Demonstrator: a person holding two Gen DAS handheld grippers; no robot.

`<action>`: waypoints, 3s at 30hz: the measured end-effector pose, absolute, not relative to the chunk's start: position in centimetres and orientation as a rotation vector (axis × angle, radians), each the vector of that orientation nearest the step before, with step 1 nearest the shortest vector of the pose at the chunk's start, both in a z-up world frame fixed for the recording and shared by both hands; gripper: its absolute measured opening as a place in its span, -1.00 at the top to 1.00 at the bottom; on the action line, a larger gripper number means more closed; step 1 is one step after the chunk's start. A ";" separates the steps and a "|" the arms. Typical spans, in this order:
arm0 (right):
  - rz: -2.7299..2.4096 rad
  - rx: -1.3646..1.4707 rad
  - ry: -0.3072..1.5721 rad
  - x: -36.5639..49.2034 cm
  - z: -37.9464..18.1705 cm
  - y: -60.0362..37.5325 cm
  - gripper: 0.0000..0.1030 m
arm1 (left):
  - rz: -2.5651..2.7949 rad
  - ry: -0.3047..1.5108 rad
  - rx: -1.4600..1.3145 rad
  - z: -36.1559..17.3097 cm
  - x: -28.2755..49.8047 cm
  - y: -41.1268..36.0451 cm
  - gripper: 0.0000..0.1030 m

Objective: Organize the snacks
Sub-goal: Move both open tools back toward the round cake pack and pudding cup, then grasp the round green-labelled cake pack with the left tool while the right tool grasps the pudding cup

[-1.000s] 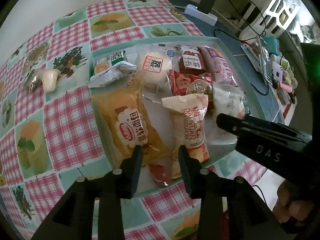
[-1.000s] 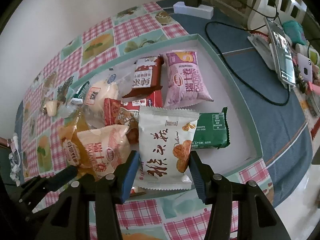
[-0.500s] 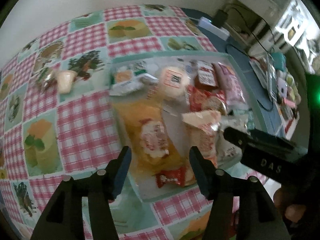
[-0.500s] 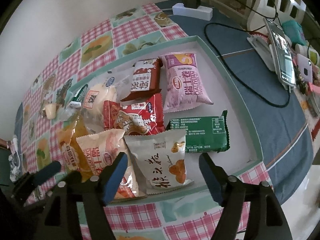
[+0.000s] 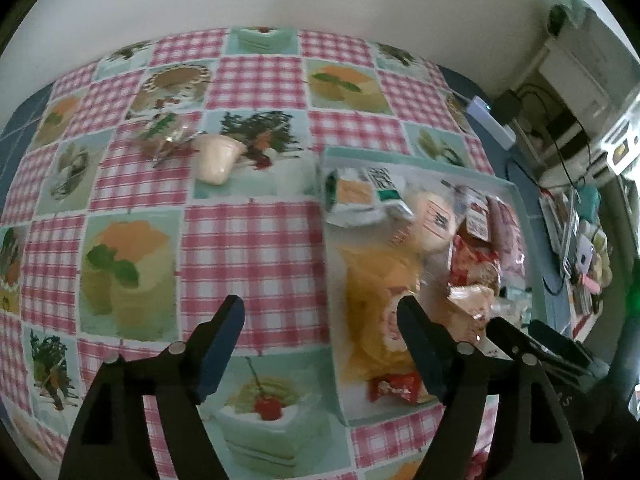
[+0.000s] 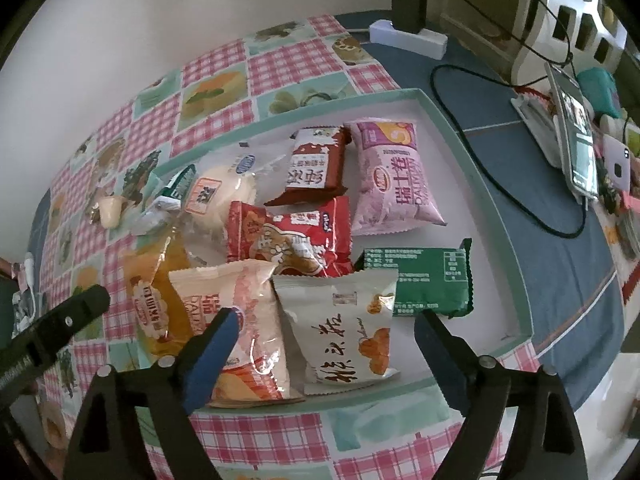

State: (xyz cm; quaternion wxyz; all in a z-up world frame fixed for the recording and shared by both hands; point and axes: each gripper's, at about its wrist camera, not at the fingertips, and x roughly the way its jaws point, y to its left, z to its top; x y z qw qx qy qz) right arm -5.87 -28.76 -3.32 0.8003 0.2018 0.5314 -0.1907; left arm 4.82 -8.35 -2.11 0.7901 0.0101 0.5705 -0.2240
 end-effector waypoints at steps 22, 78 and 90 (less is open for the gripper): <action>-0.365 0.341 1.104 -4.7 -2.4 -26.2 -1.00 | -0.337 1.165 -0.043 -1.7 7.2 -4.3 -0.84; -0.104 0.331 1.019 15.8 -4.8 -13.8 -0.98 | -0.161 1.097 -0.288 -5.8 22.9 3.7 -0.85; -0.109 0.318 1.070 17.5 -7.4 -13.6 -0.72 | -0.216 1.121 -0.261 -7.7 24.1 2.3 -0.85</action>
